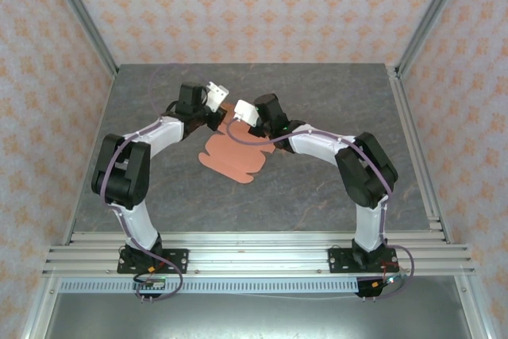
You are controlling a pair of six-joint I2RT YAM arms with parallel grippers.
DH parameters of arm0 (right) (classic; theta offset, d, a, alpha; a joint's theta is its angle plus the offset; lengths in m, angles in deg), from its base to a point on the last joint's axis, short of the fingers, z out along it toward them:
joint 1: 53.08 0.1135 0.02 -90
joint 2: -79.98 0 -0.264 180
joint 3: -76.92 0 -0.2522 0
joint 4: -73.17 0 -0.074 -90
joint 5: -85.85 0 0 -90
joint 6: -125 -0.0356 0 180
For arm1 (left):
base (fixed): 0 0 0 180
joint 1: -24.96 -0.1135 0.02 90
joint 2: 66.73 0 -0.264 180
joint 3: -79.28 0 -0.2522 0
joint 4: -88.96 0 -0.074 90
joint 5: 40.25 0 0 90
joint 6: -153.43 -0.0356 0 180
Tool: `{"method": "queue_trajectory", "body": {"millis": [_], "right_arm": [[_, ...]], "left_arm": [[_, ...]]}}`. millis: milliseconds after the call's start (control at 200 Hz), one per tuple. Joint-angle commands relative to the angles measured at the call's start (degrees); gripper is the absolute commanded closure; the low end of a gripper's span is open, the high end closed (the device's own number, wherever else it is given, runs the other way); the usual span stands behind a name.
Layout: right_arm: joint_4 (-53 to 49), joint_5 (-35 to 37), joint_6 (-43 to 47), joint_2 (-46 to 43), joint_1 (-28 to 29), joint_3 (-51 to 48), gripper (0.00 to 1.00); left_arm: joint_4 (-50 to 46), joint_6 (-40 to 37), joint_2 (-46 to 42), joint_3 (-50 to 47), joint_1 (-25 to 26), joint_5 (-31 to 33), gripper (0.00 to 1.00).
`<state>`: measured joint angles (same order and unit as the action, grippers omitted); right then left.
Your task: Fold the paper box
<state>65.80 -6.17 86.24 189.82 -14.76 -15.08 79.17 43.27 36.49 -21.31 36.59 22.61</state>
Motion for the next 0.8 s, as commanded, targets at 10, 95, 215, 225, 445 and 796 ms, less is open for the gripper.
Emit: {"method": "queue_trajectory", "body": {"millis": [10,95,215,225,445,796], "right_arm": [[0.52,2.09,-2.51,-1.04,0.26,1.32,0.71],[-0.11,2.8,-4.25,-1.61,0.26,1.65,0.56],[-4.1,2.29,-9.99,-3.92,0.3,3.79,0.4],[-4.57,2.22,-10.76,-4.17,0.33,4.11,0.39],[-18.04,3.13,-33.61,-7.79,-0.16,13.01,0.3],[-32.9,3.96,-61.67,-10.12,-4.76,17.85,0.17]], "left_arm": [[9.77,5.14,-4.69,-4.28,0.85,5.37,1.0],[13.89,6.27,-6.28,-7.65,1.83,8.67,1.0],[18.69,6.36,-7.76,-11.52,3.62,13.73,1.0],[18.97,6.36,-7.9,-11.8,3.75,14.03,1.0],[24.33,9.26,-9.6,-16.08,6.36,19.23,1.0],[27.51,10.91,-10.91,-19.99,10.93,27.52,1.0]]}}
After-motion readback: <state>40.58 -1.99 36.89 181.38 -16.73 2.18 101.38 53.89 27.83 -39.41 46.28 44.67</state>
